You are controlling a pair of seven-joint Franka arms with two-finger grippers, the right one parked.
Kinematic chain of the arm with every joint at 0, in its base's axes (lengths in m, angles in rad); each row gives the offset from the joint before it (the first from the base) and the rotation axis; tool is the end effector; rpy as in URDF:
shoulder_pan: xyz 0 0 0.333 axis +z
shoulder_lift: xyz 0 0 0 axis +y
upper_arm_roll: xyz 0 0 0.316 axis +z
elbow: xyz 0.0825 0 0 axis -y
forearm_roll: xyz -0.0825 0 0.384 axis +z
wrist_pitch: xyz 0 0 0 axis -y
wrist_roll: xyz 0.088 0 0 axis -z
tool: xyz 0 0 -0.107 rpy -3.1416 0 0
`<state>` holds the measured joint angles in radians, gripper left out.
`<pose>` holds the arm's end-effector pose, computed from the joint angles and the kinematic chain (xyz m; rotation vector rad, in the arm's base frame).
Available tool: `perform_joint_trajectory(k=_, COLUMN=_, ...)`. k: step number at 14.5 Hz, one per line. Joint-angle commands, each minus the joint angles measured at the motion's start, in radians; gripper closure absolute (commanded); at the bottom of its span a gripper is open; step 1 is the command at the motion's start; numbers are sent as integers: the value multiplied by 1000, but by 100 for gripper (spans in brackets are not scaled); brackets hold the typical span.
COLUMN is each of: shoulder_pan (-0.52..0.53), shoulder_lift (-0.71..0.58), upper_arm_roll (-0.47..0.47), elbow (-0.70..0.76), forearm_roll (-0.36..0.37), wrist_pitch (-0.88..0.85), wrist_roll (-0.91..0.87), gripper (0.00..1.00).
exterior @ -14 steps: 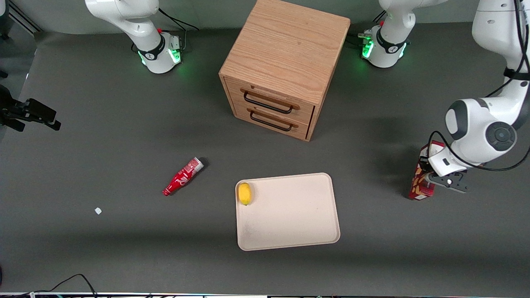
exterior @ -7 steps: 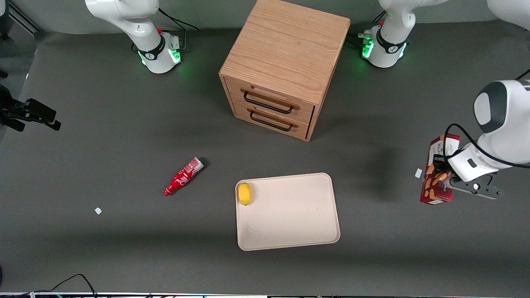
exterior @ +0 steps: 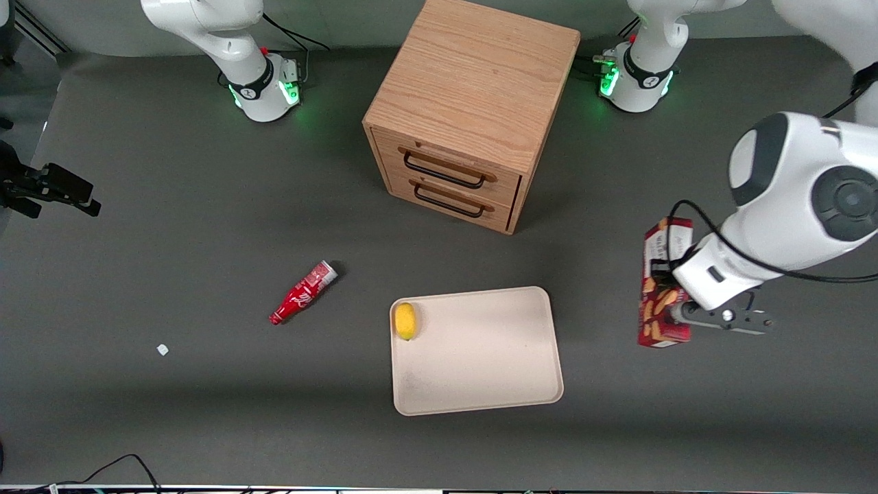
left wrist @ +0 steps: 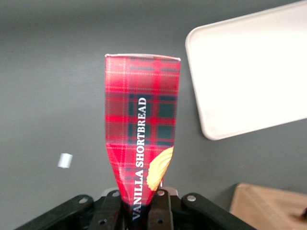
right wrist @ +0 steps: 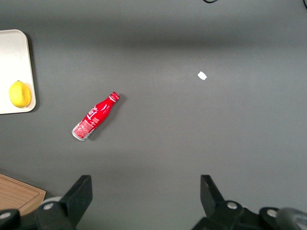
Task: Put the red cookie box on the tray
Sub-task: 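Carry the cookie box over the white tray and lower it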
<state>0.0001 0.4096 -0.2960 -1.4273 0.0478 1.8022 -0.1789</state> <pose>0.6562 -0.1629 0.4682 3.0726 -0.1634 -0.0511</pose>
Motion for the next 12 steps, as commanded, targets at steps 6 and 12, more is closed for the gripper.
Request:
perform_joint_trajectory(k=6, shoulder_pan=-170, shoulder_lift=320, upper_arm_roll=0, elbow=197, forearm_roll=43, wrist_pitch=215, wrist_roll=-303, gripper=100)
perform_joint_trajectory(k=12, shoulder_pan=-206, shoulder_lift=425, upper_arm_roll=5, elbow=197, forearm_roll=107, wrist_pitch=328, wrist_roll=-383, gripper=100)
